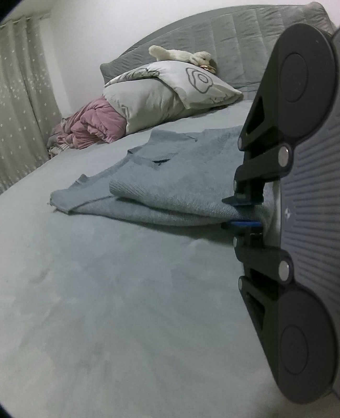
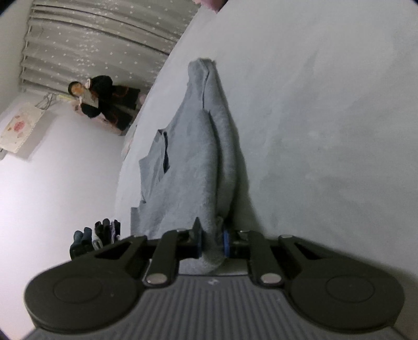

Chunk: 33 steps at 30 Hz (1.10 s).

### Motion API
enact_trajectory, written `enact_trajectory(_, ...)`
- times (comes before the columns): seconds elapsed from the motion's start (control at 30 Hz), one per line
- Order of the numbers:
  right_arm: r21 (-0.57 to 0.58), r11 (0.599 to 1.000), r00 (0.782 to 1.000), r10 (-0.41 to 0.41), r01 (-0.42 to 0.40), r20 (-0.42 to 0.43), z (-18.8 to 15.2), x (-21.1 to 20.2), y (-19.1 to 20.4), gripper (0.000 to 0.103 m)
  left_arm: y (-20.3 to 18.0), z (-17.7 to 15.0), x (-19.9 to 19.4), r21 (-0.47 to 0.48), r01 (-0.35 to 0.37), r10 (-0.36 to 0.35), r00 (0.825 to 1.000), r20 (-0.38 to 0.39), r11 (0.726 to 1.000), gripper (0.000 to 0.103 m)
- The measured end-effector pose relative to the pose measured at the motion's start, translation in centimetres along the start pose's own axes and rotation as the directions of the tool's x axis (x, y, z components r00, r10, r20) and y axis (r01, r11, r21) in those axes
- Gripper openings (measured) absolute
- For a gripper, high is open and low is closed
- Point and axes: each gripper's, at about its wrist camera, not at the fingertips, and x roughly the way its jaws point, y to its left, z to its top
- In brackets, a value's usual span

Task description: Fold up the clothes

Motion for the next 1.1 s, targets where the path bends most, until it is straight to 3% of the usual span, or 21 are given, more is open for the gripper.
enact_trajectory(0.23,-0.038,0.999,0.999,-0.037,0.036,-0.039,-3.3,-3.6,-0.3,0.013,0.8,-5.3,-3.7,0.014,-0.036,0.037,0.999,-0.023,0.999,0.009)
enact_trajectory(0.6,-0.052,0.998,0.996,-0.032,0.028,-0.088,-10.8,-10.5,-2.7,0.013,2.5,-14.8,-9.7,0.089,-0.001,0.004,1.0,-0.031,0.996,0.01)
enact_trajectory(0.67,-0.062,0.998,0.995,-0.033,0.027,-0.096,-11.7,-11.3,-2.9,0.017,3.3,-15.3,-9.7,0.088,0.002,0.002,0.999,-0.05,0.996,0.014)
enact_trajectory(0.73,-0.054,0.998,0.993,-0.047,0.042,-0.107,-12.4,-11.7,-3.4,0.029,3.9,-15.2,-9.8,0.065,0.027,-0.023,0.998,-0.063,0.998,0.026)
enact_trajectory(0.83,-0.004,0.999,0.994,-0.032,0.032,-0.106,-12.6,-11.9,-4.6,0.028,4.7,-15.1,-9.8,0.032,0.063,-0.06,0.995,-0.08,0.998,0.033)
enact_trajectory(1.0,0.028,1.0,0.994,-0.001,0.004,-0.114,-12.6,-12.3,-5.3,0.028,4.1,-15.2,-9.5,0.066,0.077,-0.071,0.993,-0.094,0.995,0.049)
enact_trajectory(1.1,0.025,1.0,0.994,0.003,0.0,-0.113,-12.8,-12.3,-5.3,0.028,4.0,-15.1,-9.3,0.076,0.081,-0.073,0.993,-0.096,0.994,0.05)
